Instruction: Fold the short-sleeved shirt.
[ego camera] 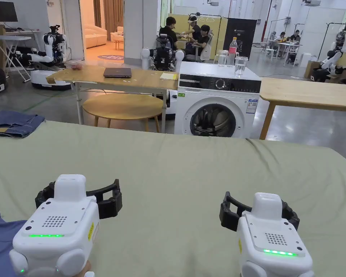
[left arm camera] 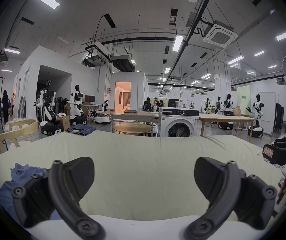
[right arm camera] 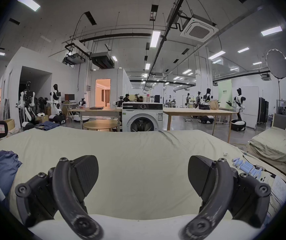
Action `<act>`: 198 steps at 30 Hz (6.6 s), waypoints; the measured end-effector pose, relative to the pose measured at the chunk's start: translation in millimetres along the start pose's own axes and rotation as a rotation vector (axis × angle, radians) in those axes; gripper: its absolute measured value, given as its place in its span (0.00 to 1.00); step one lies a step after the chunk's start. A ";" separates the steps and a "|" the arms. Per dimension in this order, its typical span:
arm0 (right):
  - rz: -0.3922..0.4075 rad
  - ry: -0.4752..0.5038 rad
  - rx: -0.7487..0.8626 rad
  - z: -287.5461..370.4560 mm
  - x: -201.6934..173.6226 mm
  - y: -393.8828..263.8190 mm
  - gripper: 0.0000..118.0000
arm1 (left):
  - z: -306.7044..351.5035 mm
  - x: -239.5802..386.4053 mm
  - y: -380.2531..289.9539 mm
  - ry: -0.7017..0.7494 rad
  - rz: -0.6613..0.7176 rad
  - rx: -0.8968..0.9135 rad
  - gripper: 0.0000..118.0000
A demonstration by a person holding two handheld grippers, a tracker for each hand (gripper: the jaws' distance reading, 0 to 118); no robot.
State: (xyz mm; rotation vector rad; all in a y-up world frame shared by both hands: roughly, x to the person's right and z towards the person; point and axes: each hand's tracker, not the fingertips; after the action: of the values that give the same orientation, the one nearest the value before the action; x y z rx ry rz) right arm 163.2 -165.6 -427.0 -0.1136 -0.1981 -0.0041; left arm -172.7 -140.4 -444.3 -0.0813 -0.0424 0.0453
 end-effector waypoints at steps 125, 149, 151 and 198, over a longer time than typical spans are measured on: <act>-0.055 -0.191 -0.141 81.2 147.3 -2.9 0.00 | -35.4 290.6 -37.3 -0.822 -0.026 -0.758 0.36; -0.047 0.042 -0.111 37.7 43.5 14.4 0.00 | 5.6 24.1 0.4 -0.238 0.078 -0.464 0.00; -0.045 0.057 -0.125 32.4 37.7 12.8 0.00 | -3.7 0.1 3.3 -0.191 0.087 -0.489 0.00; -0.060 0.011 -0.658 -28.7 147.7 -36.3 0.42 | -76.0 -95.9 -32.8 -0.027 -0.010 -0.805 0.00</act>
State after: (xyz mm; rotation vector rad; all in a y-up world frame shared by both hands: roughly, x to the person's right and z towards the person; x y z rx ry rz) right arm 313.1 -203.8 -421.8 -0.7637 -0.1834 -0.1304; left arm -263.6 -183.7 -521.2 -0.8856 -0.0858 0.0173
